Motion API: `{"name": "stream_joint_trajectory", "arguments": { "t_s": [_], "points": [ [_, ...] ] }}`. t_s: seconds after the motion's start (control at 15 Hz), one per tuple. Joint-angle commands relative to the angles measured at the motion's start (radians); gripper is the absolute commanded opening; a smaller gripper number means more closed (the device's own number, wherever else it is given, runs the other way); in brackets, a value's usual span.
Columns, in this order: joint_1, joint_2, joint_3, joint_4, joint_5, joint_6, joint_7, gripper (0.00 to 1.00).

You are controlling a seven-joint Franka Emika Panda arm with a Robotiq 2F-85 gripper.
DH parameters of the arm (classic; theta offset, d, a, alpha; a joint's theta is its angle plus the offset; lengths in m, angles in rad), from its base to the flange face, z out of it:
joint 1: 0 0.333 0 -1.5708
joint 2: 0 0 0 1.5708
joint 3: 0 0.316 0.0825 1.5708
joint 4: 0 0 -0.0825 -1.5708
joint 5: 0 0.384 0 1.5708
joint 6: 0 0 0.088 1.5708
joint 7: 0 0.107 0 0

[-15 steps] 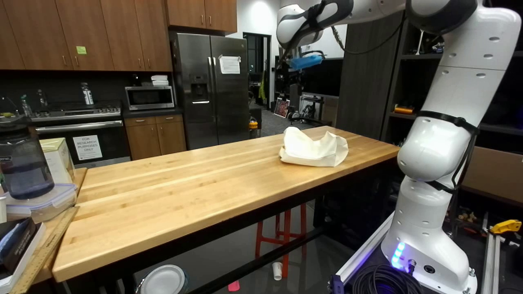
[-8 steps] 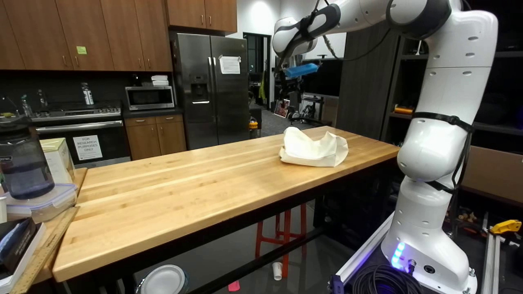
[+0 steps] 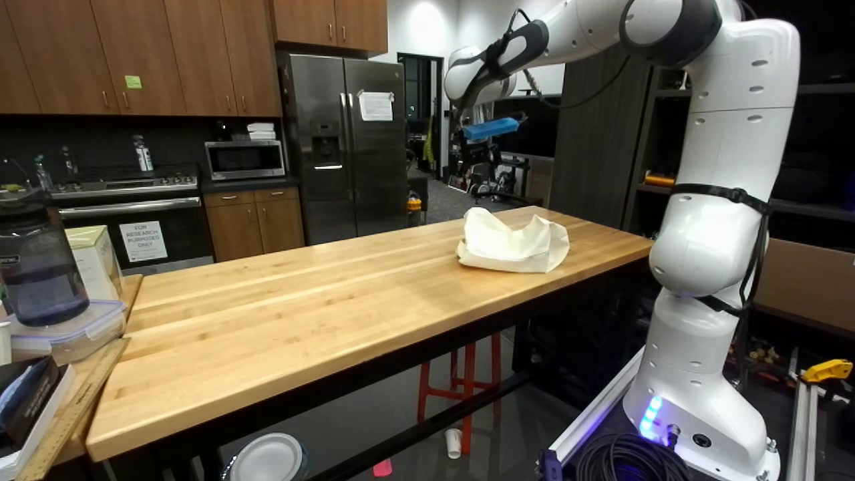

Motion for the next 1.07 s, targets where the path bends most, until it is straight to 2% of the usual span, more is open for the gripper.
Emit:
{"name": "stream_joint_trajectory", "arguments": {
  "t_s": [0.0,0.53,1.0],
  "points": [
    [-0.003,-0.023,-0.014,-0.036,0.011,-0.005,0.043,1.0],
    [-0.005,0.013,-0.031,-0.084,0.023,-0.002,0.123,1.0],
    [0.003,0.052,-0.025,-0.092,0.07,0.012,0.103,1.0]
  ]
}}
